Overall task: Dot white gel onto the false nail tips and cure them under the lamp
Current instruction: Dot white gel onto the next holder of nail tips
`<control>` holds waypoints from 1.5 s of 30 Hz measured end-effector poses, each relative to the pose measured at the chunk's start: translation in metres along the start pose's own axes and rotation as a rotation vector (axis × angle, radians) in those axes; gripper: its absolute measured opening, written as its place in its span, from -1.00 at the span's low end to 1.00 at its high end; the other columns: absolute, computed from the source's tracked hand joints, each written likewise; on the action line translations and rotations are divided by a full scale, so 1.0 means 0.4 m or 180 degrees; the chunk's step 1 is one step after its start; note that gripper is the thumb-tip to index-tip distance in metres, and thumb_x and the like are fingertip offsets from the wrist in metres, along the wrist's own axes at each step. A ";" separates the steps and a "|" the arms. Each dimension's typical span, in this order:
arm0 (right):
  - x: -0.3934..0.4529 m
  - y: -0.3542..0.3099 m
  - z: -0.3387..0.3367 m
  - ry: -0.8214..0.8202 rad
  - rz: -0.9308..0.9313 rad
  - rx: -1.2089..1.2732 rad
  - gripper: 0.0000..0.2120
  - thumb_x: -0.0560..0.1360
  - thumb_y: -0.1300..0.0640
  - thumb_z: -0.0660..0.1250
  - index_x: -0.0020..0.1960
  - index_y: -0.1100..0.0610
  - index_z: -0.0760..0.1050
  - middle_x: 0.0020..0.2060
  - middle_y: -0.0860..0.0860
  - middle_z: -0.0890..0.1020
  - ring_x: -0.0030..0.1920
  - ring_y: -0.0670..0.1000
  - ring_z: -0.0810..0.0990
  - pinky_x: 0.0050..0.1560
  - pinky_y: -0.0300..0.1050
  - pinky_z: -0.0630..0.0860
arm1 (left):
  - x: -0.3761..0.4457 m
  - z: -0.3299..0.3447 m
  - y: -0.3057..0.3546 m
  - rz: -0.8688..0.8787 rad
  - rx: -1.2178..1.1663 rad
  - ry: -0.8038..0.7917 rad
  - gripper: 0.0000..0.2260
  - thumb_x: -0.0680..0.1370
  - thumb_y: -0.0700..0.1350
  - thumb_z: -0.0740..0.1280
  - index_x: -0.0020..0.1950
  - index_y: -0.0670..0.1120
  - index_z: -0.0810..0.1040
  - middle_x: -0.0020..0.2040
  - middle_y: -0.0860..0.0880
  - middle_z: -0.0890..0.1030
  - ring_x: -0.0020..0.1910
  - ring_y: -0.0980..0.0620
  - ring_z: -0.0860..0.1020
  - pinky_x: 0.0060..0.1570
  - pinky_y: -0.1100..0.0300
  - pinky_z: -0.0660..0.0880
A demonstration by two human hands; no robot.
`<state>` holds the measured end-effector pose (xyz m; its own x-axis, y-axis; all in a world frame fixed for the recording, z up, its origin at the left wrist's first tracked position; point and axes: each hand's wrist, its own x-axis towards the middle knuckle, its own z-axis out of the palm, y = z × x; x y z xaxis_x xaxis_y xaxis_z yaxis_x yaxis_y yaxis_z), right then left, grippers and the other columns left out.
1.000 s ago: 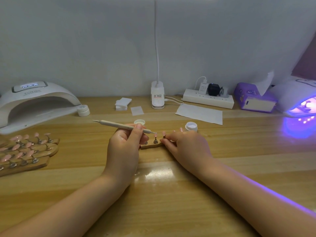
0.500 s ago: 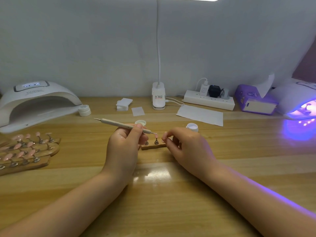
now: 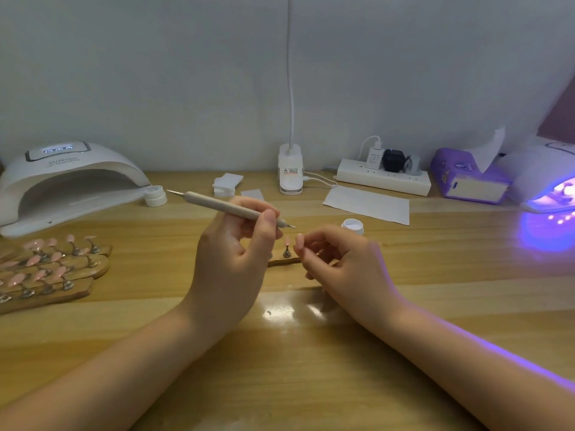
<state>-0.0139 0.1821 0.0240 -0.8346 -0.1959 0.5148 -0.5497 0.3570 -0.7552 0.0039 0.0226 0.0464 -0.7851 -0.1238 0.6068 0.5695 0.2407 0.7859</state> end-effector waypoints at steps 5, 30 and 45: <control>-0.003 0.006 0.003 0.0152 -0.0151 -0.0126 -0.89 0.48 0.26 0.41 -0.08 0.08 0.63 -0.29 -0.14 0.63 -0.29 -0.04 0.62 -0.26 -0.10 0.58 | -0.006 0.001 -0.009 0.0440 0.0442 -0.0188 -0.90 0.53 0.00 0.21 -0.07 0.03 0.49 -0.22 0.10 0.59 -0.20 0.13 0.59 -0.26 0.38 0.48; -0.004 0.011 -0.002 0.0158 -0.0313 -0.0224 -0.89 0.49 0.22 0.41 0.00 0.11 0.66 -0.25 -0.15 0.65 -0.26 -0.05 0.63 -0.19 -0.03 0.59 | -0.007 0.005 -0.019 0.0579 0.0546 -0.0260 -0.86 0.54 0.00 0.21 -0.03 -0.02 0.51 -0.19 0.07 0.60 -0.19 0.10 0.59 -0.31 0.22 0.53; -0.005 0.014 -0.001 0.0111 -0.0348 -0.0213 -0.89 0.49 0.22 0.42 0.01 0.11 0.67 -0.25 -0.22 0.62 -0.25 -0.09 0.63 -0.08 0.02 0.59 | -0.008 0.005 -0.022 0.0543 0.0590 -0.0275 -0.87 0.54 0.01 0.21 -0.03 0.01 0.51 -0.19 0.09 0.59 -0.19 0.08 0.59 -0.29 0.11 0.52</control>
<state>-0.0155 0.1849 0.0189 -0.7674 -0.2057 0.6073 -0.6327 0.3957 -0.6656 0.0010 0.0227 0.0375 -0.7039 0.0145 0.7101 0.6474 0.4244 0.6331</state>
